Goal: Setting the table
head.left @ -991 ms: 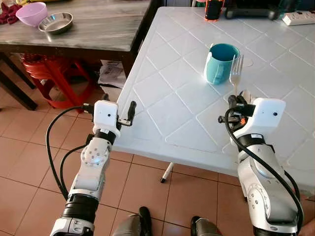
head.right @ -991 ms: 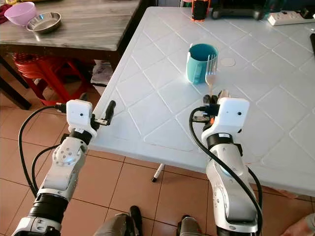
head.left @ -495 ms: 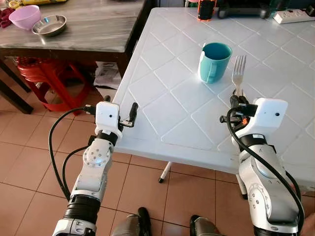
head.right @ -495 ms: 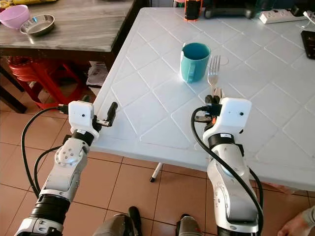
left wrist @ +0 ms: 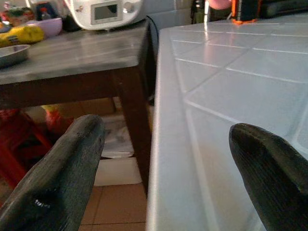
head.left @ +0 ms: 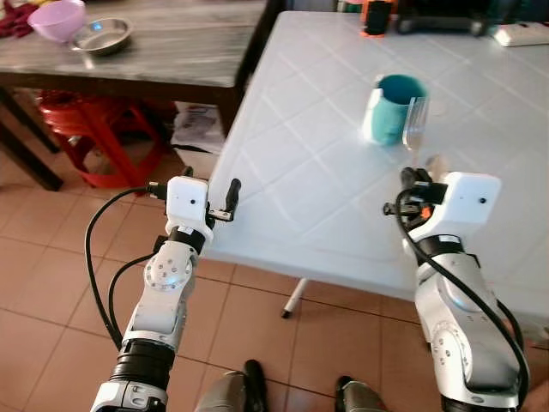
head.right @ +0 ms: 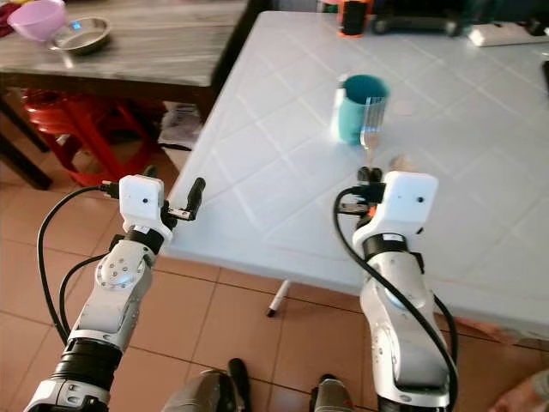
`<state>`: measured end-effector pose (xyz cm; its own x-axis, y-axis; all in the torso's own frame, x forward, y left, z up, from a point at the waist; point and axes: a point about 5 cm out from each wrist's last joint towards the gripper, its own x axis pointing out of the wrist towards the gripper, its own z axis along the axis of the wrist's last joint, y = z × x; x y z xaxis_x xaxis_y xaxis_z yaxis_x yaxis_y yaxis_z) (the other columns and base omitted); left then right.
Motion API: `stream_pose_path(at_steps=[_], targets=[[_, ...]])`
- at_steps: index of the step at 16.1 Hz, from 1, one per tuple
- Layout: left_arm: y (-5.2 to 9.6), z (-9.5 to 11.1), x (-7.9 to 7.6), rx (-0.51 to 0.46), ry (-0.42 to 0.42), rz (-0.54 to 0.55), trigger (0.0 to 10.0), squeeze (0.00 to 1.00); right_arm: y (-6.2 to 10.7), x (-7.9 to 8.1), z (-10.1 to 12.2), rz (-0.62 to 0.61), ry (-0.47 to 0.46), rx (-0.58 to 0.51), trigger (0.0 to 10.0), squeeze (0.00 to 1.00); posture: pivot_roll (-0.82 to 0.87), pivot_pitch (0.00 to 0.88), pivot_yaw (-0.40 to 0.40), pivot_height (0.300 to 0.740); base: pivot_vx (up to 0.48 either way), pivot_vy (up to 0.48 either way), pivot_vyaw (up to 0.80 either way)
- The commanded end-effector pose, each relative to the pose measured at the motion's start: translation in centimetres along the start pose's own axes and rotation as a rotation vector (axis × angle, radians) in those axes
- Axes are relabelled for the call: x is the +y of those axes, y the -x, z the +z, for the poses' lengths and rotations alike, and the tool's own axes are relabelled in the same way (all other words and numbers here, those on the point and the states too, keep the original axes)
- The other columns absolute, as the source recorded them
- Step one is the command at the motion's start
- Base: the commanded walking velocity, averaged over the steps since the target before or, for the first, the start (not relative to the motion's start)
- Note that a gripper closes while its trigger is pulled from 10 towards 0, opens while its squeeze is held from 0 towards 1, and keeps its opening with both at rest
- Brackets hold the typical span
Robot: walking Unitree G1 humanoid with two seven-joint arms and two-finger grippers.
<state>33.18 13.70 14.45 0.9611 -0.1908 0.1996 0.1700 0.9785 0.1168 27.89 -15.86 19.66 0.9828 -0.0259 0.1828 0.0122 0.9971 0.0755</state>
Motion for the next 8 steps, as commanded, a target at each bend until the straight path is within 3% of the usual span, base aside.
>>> stream_pose_path(at_steps=[1,8], targets=[[0.17,-0.06,0.11,0.006,-0.005,-0.010,10.0,0.00,0.15,-0.01,-0.07,0.004,-0.007,0.001,10.0,0.00,-0.17,0.205,0.100,0.740,0.000,0.319,0.00],[0.17,-0.15,0.08,0.010,-0.008,-0.017,10.0,0.00,0.17,-0.13,-0.18,-0.005,-0.012,0.003,10.0,0.00,-0.17,0.204,0.103,0.740,0.000,0.323,0.00]])
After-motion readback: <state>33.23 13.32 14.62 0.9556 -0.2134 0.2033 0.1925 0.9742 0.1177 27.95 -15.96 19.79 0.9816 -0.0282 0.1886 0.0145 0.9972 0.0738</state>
